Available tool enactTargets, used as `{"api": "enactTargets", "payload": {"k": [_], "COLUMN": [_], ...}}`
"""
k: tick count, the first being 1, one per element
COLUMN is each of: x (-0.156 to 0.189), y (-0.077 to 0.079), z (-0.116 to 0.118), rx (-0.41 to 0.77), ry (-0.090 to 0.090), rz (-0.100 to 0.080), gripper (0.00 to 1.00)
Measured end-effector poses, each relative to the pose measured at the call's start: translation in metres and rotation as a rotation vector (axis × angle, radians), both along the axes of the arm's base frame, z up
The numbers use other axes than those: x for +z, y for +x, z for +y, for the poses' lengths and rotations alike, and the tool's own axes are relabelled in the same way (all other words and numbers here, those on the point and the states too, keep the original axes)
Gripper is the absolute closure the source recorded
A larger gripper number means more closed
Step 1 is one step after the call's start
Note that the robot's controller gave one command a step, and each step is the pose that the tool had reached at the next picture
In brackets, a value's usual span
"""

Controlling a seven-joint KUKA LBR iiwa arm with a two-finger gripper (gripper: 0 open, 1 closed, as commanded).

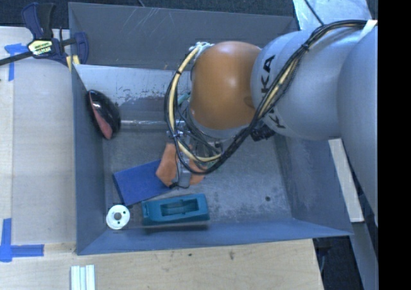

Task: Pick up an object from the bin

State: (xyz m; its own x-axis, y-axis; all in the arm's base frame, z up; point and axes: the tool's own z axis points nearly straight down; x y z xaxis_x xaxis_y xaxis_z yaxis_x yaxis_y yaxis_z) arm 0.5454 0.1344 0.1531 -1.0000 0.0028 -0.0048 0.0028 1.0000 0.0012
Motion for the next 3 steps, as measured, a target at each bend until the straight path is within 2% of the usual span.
{"api": "enactTargets", "payload": {"k": [1,2,3], "x": [-0.023,-0.068,-0.068], "y": [-0.020,0.033,0.033], "z": [-0.003,-0.017,-0.017], "rx": [0.155,-0.249,-0.249], "ry": [-0.002,0.006,0.006], "rz": [0.003,0.005,0.005], "gripper": [0.00,1.00,1.00]}}
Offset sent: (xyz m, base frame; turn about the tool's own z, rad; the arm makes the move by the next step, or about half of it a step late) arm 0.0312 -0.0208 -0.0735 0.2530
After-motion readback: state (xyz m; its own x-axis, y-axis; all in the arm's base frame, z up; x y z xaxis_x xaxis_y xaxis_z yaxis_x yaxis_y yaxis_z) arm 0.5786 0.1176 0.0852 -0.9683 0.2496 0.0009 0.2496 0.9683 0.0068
